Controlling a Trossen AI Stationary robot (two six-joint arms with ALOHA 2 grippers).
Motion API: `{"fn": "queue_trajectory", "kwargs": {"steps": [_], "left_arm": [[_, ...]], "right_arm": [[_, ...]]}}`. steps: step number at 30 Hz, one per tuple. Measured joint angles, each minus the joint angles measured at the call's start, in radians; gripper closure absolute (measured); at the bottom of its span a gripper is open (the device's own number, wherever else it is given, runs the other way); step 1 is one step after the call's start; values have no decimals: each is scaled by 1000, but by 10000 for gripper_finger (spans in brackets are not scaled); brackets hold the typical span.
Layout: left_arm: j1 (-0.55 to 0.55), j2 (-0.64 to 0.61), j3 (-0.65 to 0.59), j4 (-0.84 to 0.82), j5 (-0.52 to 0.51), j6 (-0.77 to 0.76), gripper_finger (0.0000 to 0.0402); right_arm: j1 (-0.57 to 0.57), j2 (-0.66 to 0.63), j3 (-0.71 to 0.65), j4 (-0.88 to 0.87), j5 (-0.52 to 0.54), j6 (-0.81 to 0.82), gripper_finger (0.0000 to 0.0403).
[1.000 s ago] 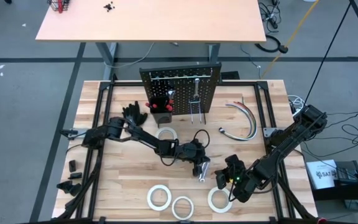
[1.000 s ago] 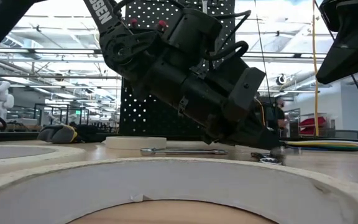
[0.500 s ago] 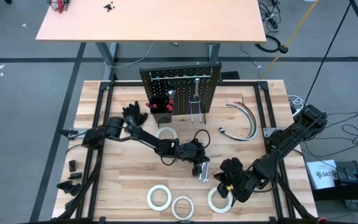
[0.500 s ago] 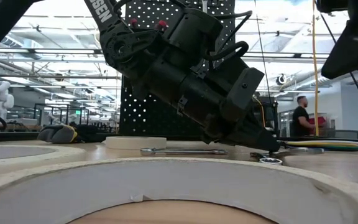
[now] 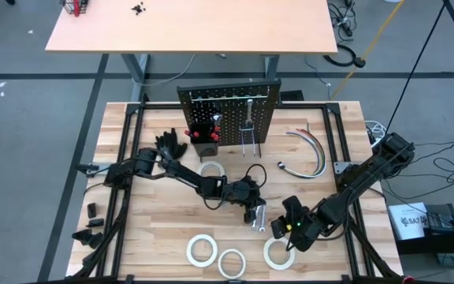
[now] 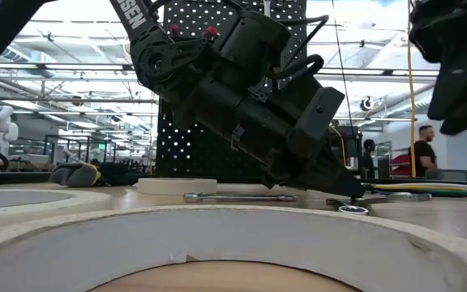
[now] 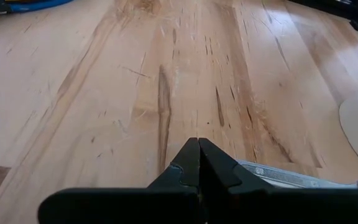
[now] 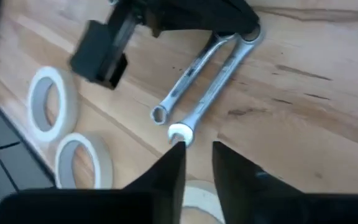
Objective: Hang tools onto peg board
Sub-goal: Hang the silver wrench on the peg board
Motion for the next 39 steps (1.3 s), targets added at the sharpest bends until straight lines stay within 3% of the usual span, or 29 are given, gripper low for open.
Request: {"fn": "queue_trajectory", "kwargs": {"steps": [6,10,14,19,32,39], "left_arm": [[0,0,0,-1,2,-4,402],[-1,1,0,-2,2,-4,401],[-2,1,0,-2,2,-4,401],[-4,1,0,-24,1,-4,401],[-12,1,0,-44,-4,-4,402],[-12,1,-1,-43,-3,-4,401]], "right_arm": [[-31,6,0,-1,-73,20,265],[-58,31,0,2,-114,51,245],[-91,90,0,18,-177,40,244],[-108,127,0,87,-177,37,247],[-150,131,0,111,-182,28,247],[-178,131,0,114,-238,-2,248]]}}
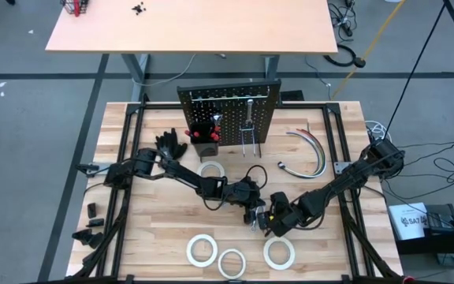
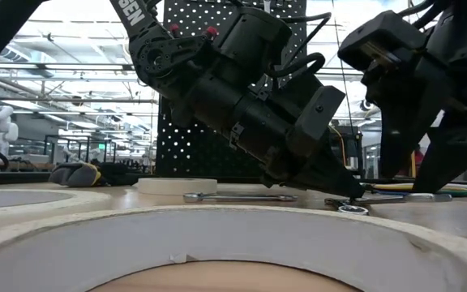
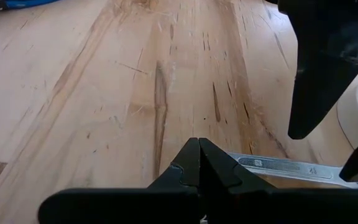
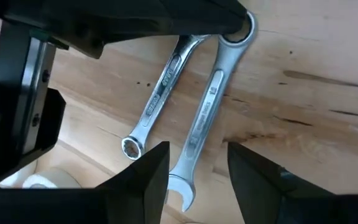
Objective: Hang tools onto peg board
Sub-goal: Hang the silver wrench on the peg board
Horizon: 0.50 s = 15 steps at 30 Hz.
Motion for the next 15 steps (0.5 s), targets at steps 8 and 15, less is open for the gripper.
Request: {"fn": "queue_trajectory", "kwargs": {"steps": [8,15], "left_arm": [[0,0,0,0,4,0,401],[0,0,0,0,4,1,401]], "right_arm": [[-24,0,0,-1,-22,8,248],[-43,0,0,-1,-33,8,248]]}}
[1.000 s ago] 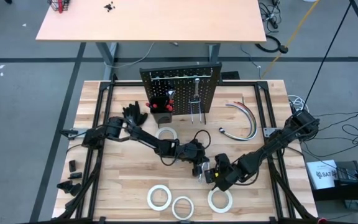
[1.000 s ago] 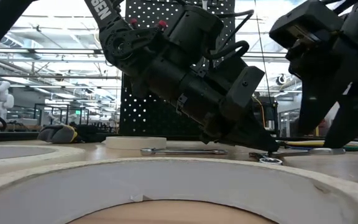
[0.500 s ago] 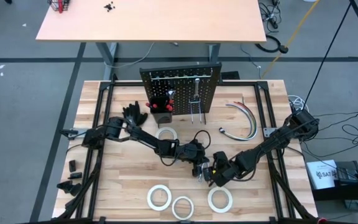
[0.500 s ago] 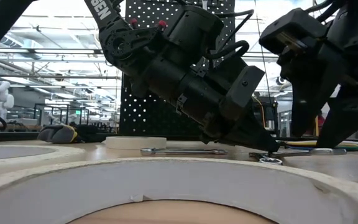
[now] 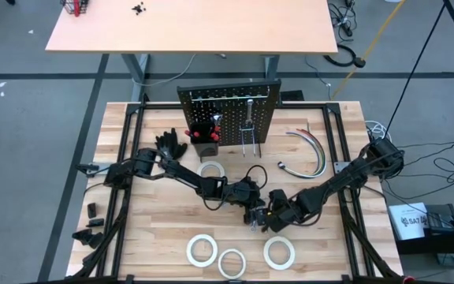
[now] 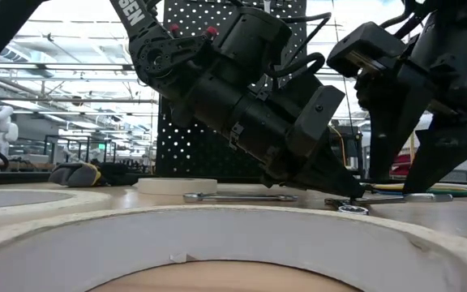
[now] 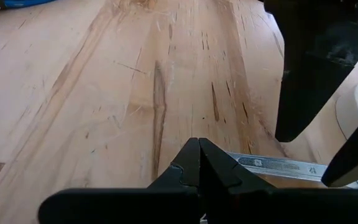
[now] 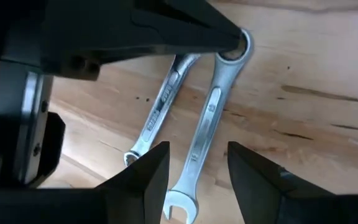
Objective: Hang tools onto peg board
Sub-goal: Hang the silver wrench on the peg board
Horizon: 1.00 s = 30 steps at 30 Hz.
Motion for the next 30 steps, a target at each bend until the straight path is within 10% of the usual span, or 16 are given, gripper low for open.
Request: {"fn": "queue_trajectory", "kwargs": {"steps": [17,30], "left_arm": [[2,0,-4,3,2,0,401],[-2,-2,-8,-7,3,21,402]], "right_arm": [[-6,161,151,-31,-89,-23,253],[-5,225,267,-292,-73,-39,385]]}}
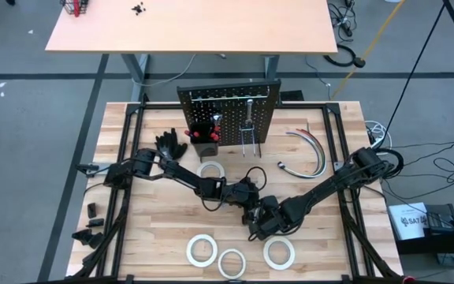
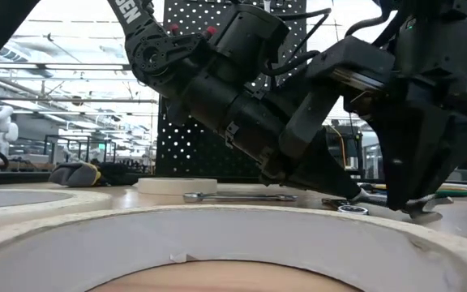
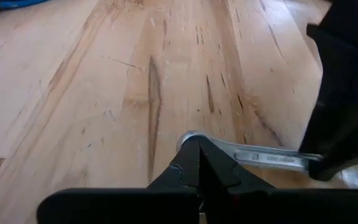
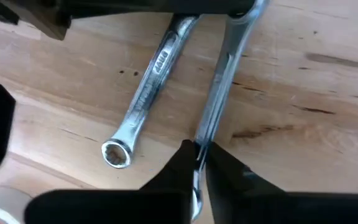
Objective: Hang tools onto peg board
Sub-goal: Hang the silver wrench on the peg board
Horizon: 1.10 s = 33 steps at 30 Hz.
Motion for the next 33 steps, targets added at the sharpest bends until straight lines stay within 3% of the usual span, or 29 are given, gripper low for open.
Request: {"fn": "queue_trajectory", "kwargs": {"steps": [6,12,22,28,33], "left_arm": [[-11,-3,1,2,15,-6,399],[-26,-46,2,-68,8,13,363],[-27,-154,1,-126,18,108,345],[-22,-198,1,-140,106,162,345],[-22,-242,0,-316,113,163,345]], "right_arm": [[8,0,1,-3,-4,-5,397],[29,-19,-1,0,4,-9,400],[54,-101,-5,-135,50,-18,401],[88,-109,-5,-194,7,-14,401],[127,-149,-4,-204,21,32,401]]}}
